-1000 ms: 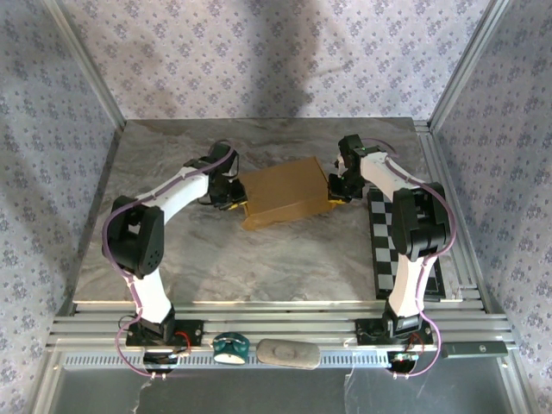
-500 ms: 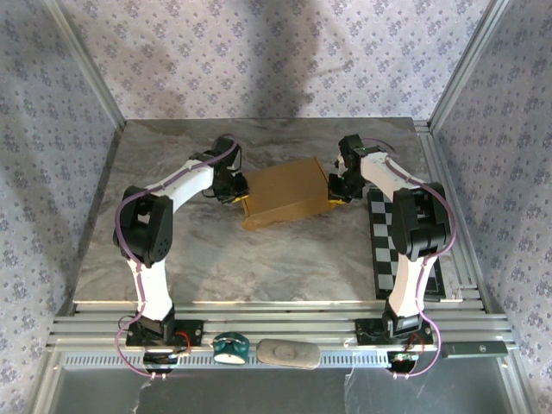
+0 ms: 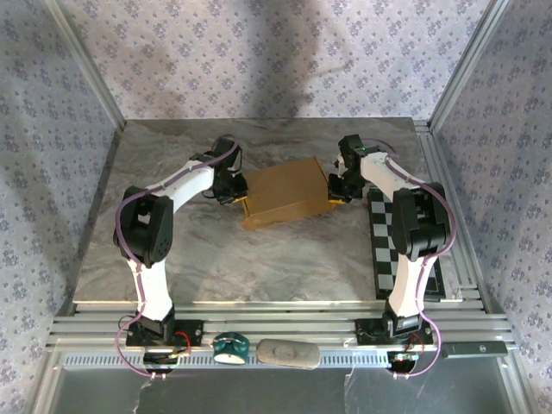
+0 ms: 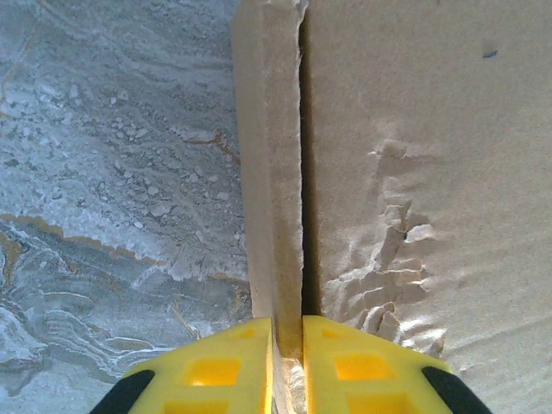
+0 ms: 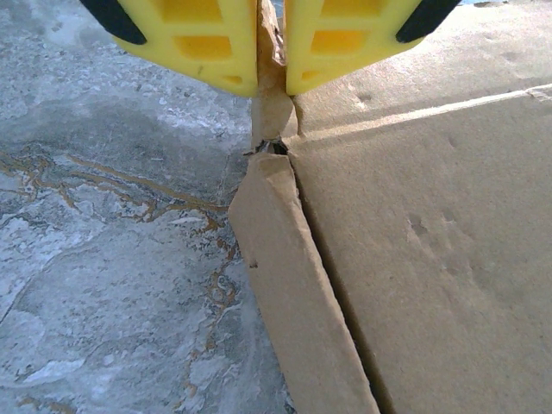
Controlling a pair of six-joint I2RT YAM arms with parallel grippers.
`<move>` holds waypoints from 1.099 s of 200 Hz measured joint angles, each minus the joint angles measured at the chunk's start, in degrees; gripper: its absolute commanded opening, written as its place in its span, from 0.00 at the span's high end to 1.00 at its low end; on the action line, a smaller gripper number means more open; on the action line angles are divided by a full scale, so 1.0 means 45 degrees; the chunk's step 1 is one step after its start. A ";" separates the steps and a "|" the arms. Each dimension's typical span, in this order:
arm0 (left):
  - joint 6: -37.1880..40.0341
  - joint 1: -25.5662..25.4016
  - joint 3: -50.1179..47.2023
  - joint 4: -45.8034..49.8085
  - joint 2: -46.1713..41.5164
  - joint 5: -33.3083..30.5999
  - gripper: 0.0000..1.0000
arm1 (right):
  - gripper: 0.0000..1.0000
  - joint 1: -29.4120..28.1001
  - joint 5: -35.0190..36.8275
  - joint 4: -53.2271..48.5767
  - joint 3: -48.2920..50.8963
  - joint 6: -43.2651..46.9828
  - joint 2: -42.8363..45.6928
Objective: Fold the paper box
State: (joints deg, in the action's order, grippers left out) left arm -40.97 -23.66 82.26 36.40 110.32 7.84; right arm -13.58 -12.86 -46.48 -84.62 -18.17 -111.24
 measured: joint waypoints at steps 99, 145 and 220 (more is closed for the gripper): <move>-0.0010 -0.0087 -0.0049 -0.0049 0.0131 -0.0034 0.88 | 0.86 0.0000 0.0000 0.0000 0.0000 -0.0005 -0.0010; -0.0136 -0.0102 0.0131 0.0151 0.0175 -0.0039 1.00 | 0.54 0.0049 -0.0034 -0.0053 -0.0073 -0.0185 -0.0010; -0.1365 0.0301 0.2409 0.3084 0.1035 0.3094 1.00 | 0.18 0.1389 -0.1127 0.0340 -0.1787 -0.2385 0.2555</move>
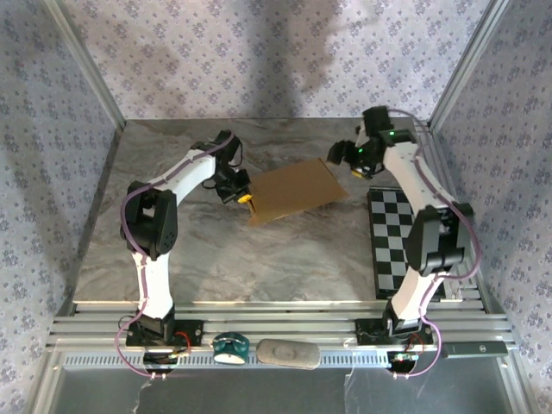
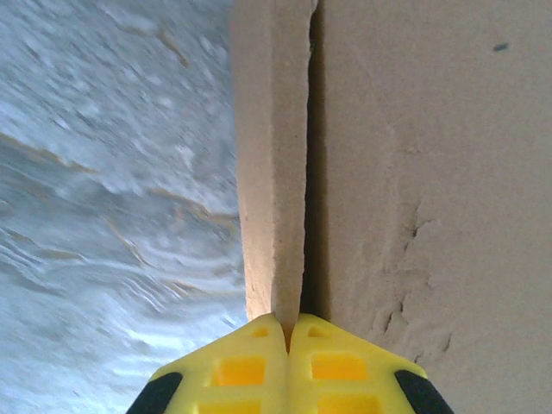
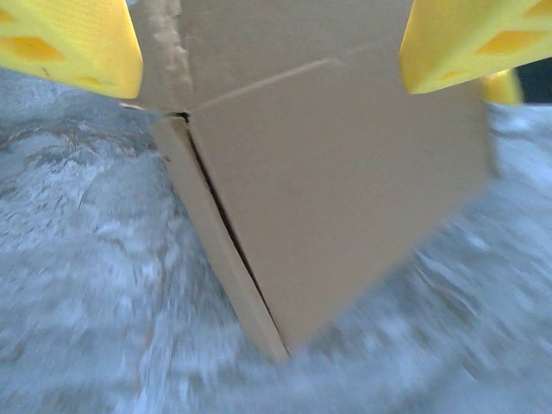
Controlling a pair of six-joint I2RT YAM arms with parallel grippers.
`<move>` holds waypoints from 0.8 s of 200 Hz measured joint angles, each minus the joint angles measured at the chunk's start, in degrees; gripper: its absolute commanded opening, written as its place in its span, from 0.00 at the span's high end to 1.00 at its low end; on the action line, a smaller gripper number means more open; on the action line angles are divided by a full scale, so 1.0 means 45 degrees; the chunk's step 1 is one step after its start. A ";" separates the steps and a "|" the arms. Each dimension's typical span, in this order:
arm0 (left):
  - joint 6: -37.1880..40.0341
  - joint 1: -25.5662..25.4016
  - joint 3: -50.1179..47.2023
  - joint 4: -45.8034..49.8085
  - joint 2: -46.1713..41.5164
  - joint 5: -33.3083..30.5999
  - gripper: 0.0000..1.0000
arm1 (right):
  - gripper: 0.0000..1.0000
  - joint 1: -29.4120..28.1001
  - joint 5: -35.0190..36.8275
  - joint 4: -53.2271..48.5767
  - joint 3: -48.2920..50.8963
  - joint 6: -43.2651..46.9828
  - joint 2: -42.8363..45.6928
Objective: Fold the paper box
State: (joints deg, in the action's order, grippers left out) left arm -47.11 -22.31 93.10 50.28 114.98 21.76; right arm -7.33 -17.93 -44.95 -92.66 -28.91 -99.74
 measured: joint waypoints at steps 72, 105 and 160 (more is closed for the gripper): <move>-0.1613 0.0665 -0.1418 -0.0267 -0.0471 0.4658 1.00 | 0.00 0.1001 -0.0685 -0.0126 0.1710 -0.5775 0.3007; -0.1656 0.0738 -0.1443 -0.0452 -0.0505 0.5615 1.00 | 0.00 0.0699 -0.0238 -0.1394 0.1812 -0.7849 0.3978; -0.1695 0.0743 -0.1943 -0.0559 -0.0622 0.6178 1.00 | 0.00 -0.1185 0.0729 -0.0947 0.1919 -0.9408 0.3857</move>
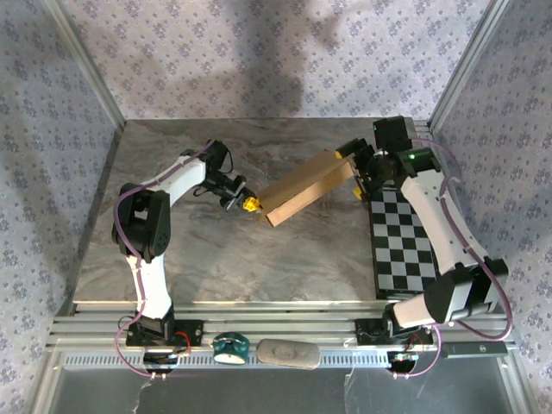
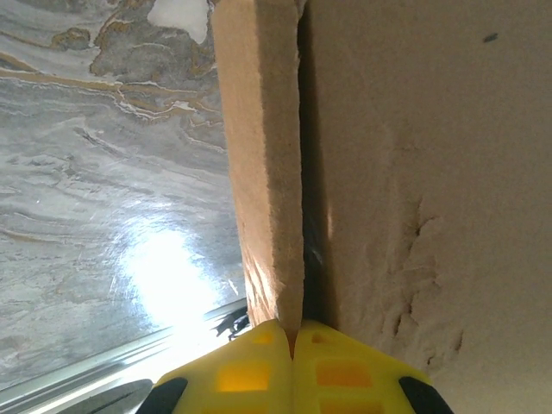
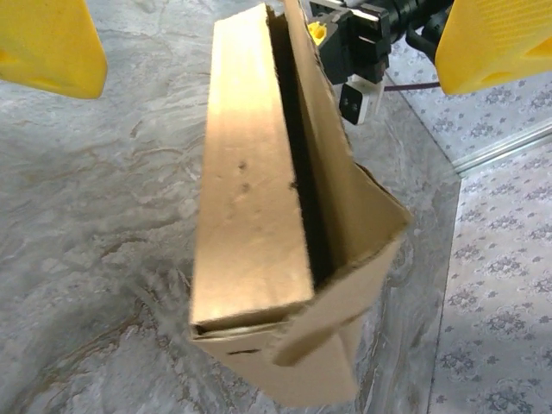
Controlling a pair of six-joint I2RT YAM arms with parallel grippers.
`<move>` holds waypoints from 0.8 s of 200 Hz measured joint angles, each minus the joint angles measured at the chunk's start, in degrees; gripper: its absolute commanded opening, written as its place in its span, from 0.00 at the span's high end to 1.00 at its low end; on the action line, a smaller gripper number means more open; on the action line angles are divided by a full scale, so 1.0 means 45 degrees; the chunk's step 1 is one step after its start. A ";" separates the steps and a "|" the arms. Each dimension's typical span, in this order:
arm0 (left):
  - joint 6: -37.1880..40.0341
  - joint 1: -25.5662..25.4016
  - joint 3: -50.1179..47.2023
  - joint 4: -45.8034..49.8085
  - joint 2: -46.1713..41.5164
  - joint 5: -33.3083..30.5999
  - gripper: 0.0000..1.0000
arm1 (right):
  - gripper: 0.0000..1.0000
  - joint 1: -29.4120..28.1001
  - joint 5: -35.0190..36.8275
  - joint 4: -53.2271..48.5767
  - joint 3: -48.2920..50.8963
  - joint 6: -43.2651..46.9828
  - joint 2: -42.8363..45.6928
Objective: Fold the paper box
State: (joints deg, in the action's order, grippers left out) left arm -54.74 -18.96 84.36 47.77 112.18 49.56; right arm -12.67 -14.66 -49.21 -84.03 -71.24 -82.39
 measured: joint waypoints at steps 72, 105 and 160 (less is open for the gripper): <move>-0.0306 0.0000 -0.0024 -0.0432 0.0000 0.0199 1.00 | 0.00 -0.0534 -0.0379 0.0515 -0.0068 0.0996 -0.1919; -0.0398 0.0000 -0.0024 -0.0612 0.0000 0.0325 1.00 | 0.01 -0.0505 -0.0408 0.1685 0.1093 0.1549 -0.1642; -0.0437 0.0000 -0.0039 -0.0695 0.0000 0.0471 1.00 | 0.15 -0.0554 -0.0219 0.3643 0.1515 0.2297 -0.1787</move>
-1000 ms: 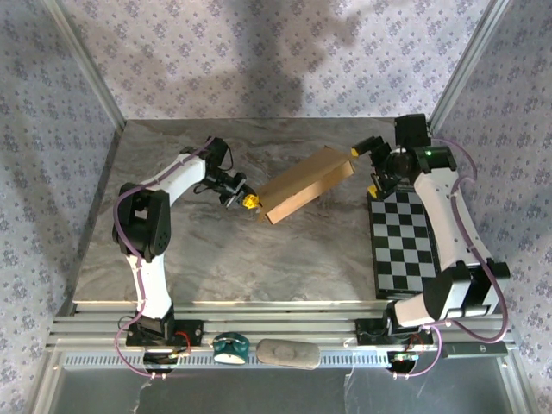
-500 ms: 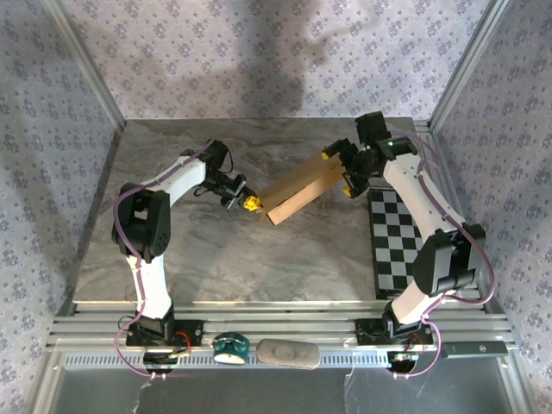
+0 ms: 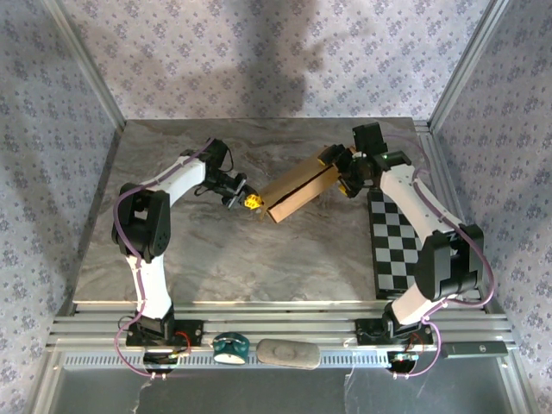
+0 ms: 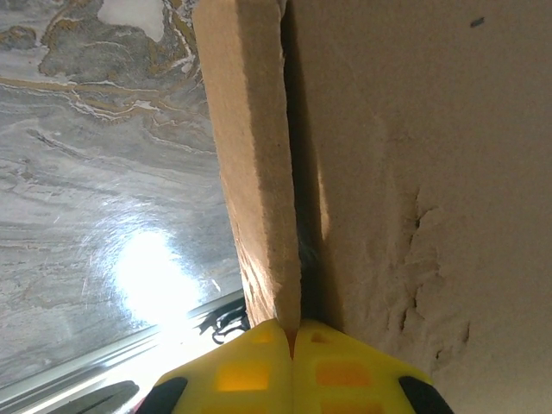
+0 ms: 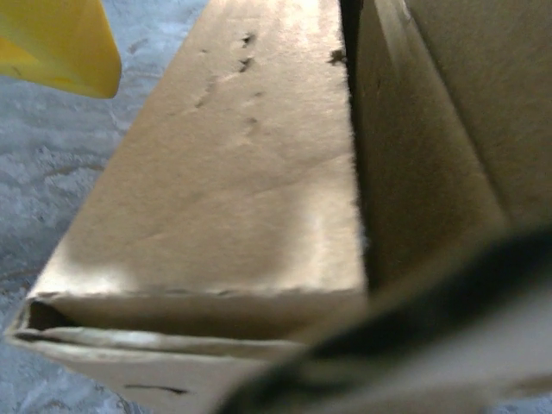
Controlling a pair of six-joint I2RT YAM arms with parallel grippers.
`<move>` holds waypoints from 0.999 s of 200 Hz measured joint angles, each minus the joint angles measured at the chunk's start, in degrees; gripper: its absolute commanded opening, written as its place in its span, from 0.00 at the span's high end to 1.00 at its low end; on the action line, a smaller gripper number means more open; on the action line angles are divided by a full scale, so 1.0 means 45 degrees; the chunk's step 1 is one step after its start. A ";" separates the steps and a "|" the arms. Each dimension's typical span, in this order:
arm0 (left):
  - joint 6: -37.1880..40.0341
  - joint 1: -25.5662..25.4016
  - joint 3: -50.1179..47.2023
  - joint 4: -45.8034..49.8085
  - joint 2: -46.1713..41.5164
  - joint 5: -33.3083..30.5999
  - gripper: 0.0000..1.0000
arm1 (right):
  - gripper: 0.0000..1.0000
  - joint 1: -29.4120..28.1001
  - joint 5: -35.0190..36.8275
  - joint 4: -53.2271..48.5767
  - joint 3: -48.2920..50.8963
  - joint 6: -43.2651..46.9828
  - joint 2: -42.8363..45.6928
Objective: Fold the paper box
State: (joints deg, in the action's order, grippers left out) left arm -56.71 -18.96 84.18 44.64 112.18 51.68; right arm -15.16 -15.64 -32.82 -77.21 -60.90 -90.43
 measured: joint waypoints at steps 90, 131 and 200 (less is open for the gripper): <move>-0.0282 0.0073 -0.0287 -0.0461 0.0000 0.0189 1.00 | 0.44 -0.0452 0.1015 0.1307 0.0102 -0.0413 -0.0413; -0.0427 0.0121 -0.0330 -0.0758 0.0000 0.0340 1.00 | 0.52 -0.0452 0.1224 0.1447 0.0087 -0.0607 -0.0423; -0.0500 0.0219 -0.0330 -0.0840 -0.0005 0.0325 0.59 | 0.57 -0.0442 0.1593 0.0355 -0.1156 -0.0845 -0.1122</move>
State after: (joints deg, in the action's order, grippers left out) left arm -58.96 -17.98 82.70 40.86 112.16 53.15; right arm -17.15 -8.47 -31.22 -82.41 -64.71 -95.48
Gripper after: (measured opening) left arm 0.370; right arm 0.454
